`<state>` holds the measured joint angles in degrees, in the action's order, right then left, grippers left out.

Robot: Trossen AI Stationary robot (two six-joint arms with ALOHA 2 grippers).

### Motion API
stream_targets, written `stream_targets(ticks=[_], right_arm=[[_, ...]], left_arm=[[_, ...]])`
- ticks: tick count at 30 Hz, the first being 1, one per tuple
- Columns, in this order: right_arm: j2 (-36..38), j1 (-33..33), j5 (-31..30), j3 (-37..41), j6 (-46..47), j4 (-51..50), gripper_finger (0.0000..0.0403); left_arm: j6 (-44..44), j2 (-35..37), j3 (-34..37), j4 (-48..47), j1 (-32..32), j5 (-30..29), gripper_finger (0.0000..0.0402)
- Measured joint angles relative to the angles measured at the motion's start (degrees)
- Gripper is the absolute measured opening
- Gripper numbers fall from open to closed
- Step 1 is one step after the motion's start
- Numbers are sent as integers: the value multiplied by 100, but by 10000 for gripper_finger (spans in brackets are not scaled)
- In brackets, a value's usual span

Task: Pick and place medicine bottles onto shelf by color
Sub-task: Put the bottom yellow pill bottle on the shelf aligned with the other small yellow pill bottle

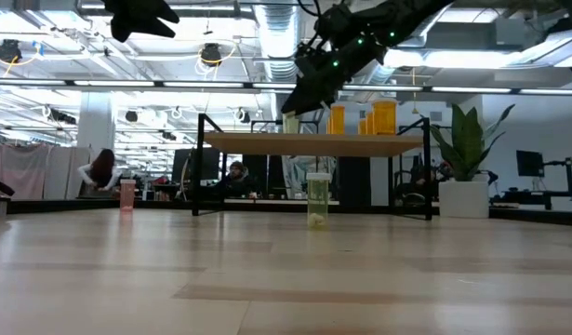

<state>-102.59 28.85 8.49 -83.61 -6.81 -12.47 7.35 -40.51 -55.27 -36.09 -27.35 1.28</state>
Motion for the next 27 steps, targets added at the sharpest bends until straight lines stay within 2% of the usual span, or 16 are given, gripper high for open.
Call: stream_targets(ticks=[27], right_arm=[[20, 55, -107, -4, -15, 8, 137]], left_arm=[[44, 2, 0, -46, 0, 138, 176]])
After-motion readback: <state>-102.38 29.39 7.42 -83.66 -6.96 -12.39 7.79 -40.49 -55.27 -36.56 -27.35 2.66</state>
